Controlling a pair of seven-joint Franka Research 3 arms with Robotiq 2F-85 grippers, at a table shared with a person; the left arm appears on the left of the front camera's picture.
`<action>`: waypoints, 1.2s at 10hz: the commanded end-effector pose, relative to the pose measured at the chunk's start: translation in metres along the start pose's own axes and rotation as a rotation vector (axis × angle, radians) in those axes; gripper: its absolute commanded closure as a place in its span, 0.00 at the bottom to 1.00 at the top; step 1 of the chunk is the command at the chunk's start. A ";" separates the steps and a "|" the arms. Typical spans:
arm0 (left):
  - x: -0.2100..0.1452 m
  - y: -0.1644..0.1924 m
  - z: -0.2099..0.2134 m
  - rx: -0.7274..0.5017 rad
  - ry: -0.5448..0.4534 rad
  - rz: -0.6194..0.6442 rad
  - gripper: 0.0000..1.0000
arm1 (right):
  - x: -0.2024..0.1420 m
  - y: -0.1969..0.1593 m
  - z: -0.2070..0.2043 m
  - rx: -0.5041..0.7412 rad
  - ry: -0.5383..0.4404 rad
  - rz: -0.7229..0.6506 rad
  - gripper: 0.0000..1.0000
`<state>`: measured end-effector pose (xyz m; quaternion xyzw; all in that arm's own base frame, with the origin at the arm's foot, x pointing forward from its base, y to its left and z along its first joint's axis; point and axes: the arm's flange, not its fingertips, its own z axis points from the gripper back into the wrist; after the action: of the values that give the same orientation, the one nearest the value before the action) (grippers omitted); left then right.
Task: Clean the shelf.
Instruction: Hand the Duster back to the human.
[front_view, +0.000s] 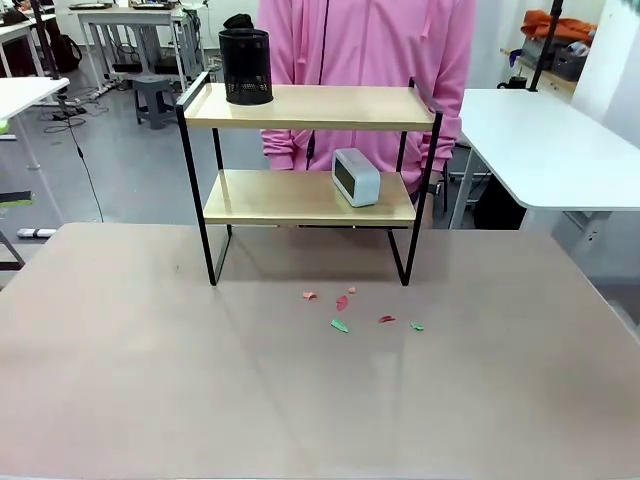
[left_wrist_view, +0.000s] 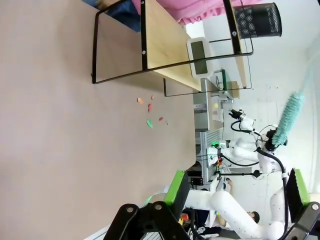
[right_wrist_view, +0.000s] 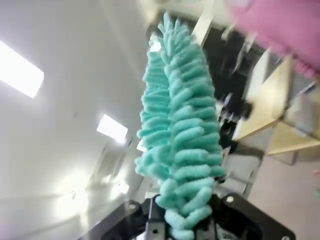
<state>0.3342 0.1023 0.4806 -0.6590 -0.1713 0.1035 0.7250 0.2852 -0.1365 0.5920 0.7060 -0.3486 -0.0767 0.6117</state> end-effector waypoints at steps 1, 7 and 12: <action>0.001 -0.008 0.012 0.012 -0.002 -0.020 0.00 | -0.006 -0.046 0.007 -0.200 -0.092 -0.195 1.00; 0.001 -0.008 0.012 0.012 -0.002 -0.020 0.00 | -0.005 -0.107 0.041 -0.486 -0.146 -0.562 1.00; 0.001 -0.008 0.012 0.012 -0.002 -0.020 0.00 | -0.001 -0.113 0.045 -0.482 -0.147 -0.545 1.00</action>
<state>0.3334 0.1112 0.4878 -0.6534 -0.1814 0.1032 0.7277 0.3087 -0.1700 0.4770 0.6005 -0.1627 -0.3691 0.6904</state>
